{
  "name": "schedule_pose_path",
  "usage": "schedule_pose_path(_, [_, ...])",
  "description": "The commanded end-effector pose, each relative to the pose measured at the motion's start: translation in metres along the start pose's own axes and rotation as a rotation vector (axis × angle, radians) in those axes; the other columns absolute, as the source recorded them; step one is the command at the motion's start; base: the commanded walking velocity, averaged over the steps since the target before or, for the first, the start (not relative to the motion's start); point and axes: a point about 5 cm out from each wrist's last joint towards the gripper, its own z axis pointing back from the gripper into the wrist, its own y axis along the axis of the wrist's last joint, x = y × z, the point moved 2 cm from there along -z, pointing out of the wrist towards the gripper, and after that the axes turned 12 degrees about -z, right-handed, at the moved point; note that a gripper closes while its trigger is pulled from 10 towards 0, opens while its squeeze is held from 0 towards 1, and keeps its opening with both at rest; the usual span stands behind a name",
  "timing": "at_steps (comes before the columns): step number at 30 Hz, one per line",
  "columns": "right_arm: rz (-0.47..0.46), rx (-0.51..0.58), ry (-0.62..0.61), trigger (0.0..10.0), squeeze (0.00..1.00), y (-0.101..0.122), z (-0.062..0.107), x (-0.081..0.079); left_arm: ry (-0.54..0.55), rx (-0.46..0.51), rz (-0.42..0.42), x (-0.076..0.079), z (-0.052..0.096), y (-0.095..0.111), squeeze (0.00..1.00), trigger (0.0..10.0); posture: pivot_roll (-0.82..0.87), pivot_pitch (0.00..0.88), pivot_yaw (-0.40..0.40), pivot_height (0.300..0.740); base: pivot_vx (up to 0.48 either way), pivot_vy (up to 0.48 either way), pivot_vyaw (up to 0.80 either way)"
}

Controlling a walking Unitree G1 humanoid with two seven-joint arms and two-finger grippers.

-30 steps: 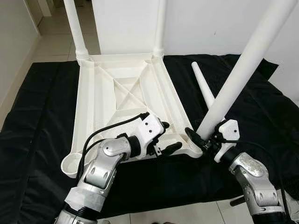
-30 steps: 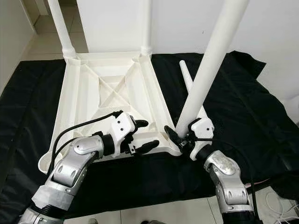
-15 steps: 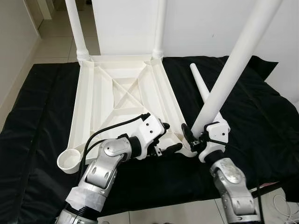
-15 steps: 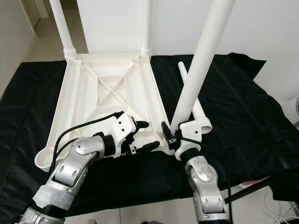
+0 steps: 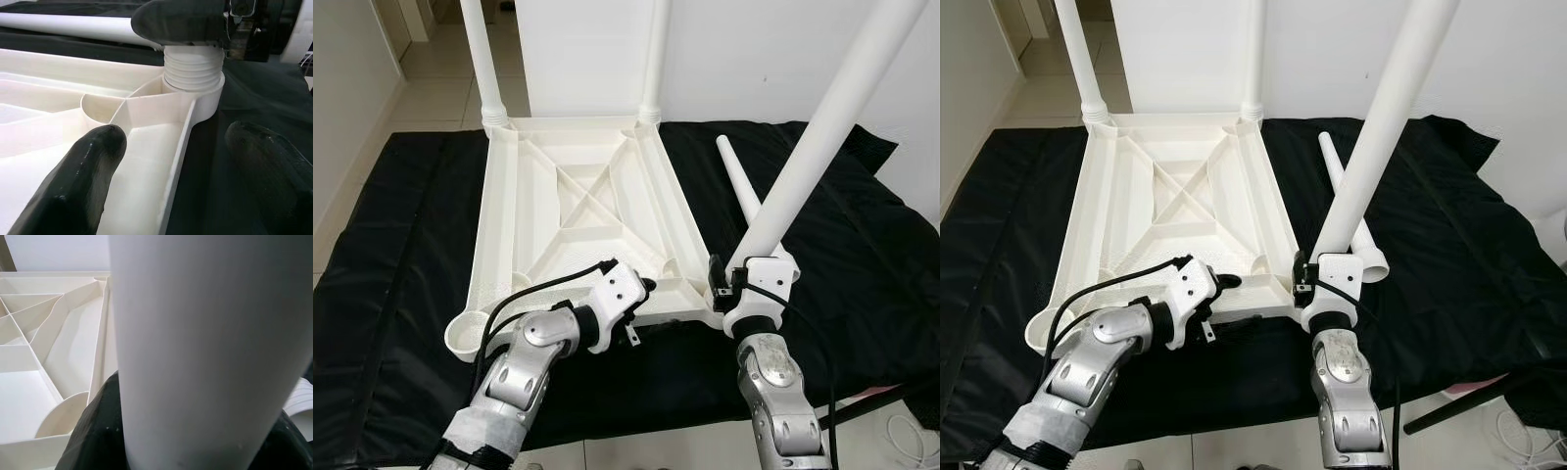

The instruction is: Building children table

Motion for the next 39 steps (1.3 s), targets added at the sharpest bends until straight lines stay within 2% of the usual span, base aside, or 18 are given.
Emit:
schedule_pose_path(1, [0.009, -0.051, -0.045, 10.0, 0.00, -0.009, 0.000, 0.008, 0.103, -0.016, -0.010, -0.008, 0.001, 0.001, 0.00, 10.0, -0.03, 0.041, -0.050, 0.740, 0.000, 0.000, 0.00])
schedule_pose_path(2, [-0.015, -0.037, -0.018, 10.0, 1.00, -0.006, 0.000, 0.007, 0.105, -0.006, -0.010, -0.010, 0.000, 0.005, 0.00, 10.0, -0.04, 0.042, -0.049, 0.740, 0.000, 0.000, 0.00])
schedule_pose_path(10, [-0.016, -0.029, 0.059, 10.0, 1.00, -0.001, 0.002, 0.005, 0.107, 0.006, -0.022, -0.013, 0.000, 0.007, 0.00, 10.0, -0.04, 0.044, -0.044, 0.740, 0.000, 0.000, 0.00])
schedule_pose_path(13, [0.008, -0.051, 0.203, 10.0, 1.00, 0.003, 0.005, 0.007, 0.102, 0.016, -0.029, -0.013, -0.001, 0.008, 0.00, 10.0, -0.05, 0.045, -0.037, 0.740, 0.000, 0.000, 0.00])
schedule_pose_path(14, [0.008, -0.051, 0.203, 10.0, 1.00, 0.003, 0.005, 0.007, 0.102, 0.016, -0.029, -0.013, -0.001, 0.008, 0.00, 10.0, -0.05, 0.045, -0.037, 0.740, 0.000, 0.000, 0.00])
schedule_pose_path(15, [0.035, -0.062, 0.275, 10.0, 0.00, 0.004, 0.007, 0.009, 0.099, 0.018, -0.032, -0.013, -0.002, 0.008, 0.00, 10.0, -0.06, 0.045, -0.034, 0.740, 0.000, 0.000, 0.00])
schedule_pose_path(16, [0.035, -0.062, 0.275, 10.0, 0.00, 0.004, 0.007, 0.009, 0.099, 0.018, -0.032, -0.013, -0.002, 0.008, 0.00, 10.0, -0.06, 0.045, -0.034, 0.740, 0.000, 0.000, 0.00])
schedule_pose_path(18, [0.085, -0.077, 0.417, 10.0, 0.00, 0.008, 0.009, 0.012, 0.087, 0.025, -0.035, -0.012, -0.004, 0.010, 0.00, 10.0, -0.06, 0.044, -0.026, 0.740, 0.000, 0.000, 0.00])
schedule_pose_path(19, [0.085, -0.077, 0.417, 10.0, 0.00, 0.008, 0.009, 0.012, 0.087, 0.025, -0.035, -0.012, -0.004, 0.010, 0.00, 10.0, -0.06, 0.044, -0.026, 0.740, 0.000, 0.000, 0.00])
schedule_pose_path(20, [0.091, -0.095, 0.471, 10.0, 0.00, 0.009, 0.010, 0.013, 0.083, 0.027, -0.038, -0.012, -0.004, 0.011, 0.00, 10.0, -0.06, 0.044, -0.026, 0.740, 0.000, 0.000, 0.00])
schedule_pose_path(23, [0.091, -0.095, 0.471, 10.0, 0.00, 0.009, 0.010, 0.013, 0.083, 0.027, -0.038, -0.012, -0.004, 0.011, 0.00, 10.0, -0.06, 0.044, -0.026, 0.740, 0.000, 0.000, 0.00])
schedule_pose_path(24, [0.112, -0.118, 0.585, 10.0, 0.00, 0.010, 0.009, 0.014, 0.070, 0.034, -0.043, -0.012, -0.005, 0.013, 0.00, 10.0, -0.06, 0.040, -0.024, 0.740, 0.000, 0.000, 0.00])
schedule_pose_path(26, [0.112, -0.118, 0.585, 10.0, 0.00, 0.010, 0.009, 0.014, 0.070, 0.034, -0.043, -0.012, -0.005, 0.013, 0.00, 10.0, -0.06, 0.040, -0.024, 0.740, 0.000, 0.000, 0.00])
schedule_pose_path(29, [0.141, -0.160, 0.666, 10.0, 0.00, 0.007, 0.006, 0.018, 0.060, 0.039, -0.044, -0.011, -0.005, 0.015, 0.00, 10.0, -0.06, 0.039, -0.025, 0.740, 0.000, 0.000, 0.00])
schedule_pose_path(30, [0.144, -0.178, 0.674, 4.4, 0.00, 0.005, 0.006, 0.020, 0.057, 0.039, -0.045, -0.010, -0.005, 0.015, 0.00, 10.0, -0.06, 0.039, -0.024, 0.740, 0.000, 0.000, 0.00])
schedule_pose_path(31, [0.144, -0.178, 0.674, 4.4, 0.00, 0.005, 0.006, 0.020, 0.057, 0.039, -0.045, -0.010, -0.005, 0.015, 0.00, 10.0, -0.06, 0.039, -0.024, 0.740, 0.000, 0.000, 0.00])
schedule_pose_path(32, [0.150, -0.191, 0.687, 0.0, 0.00, 0.003, 0.007, 0.021, 0.055, 0.040, -0.046, -0.010, -0.005, 0.015, 0.00, 10.0, -0.06, 0.040, -0.023, 0.740, 0.000, 0.000, 0.00])
schedule_pose_path(39, [0.145, -0.224, 0.705, 0.0, 0.00, -0.003, 0.011, 0.026, 0.052, 0.043, -0.045, -0.008, -0.005, 0.016, 0.00, 10.0, -0.06, 0.045, -0.022, 0.740, 0.000, 0.000, 0.00])
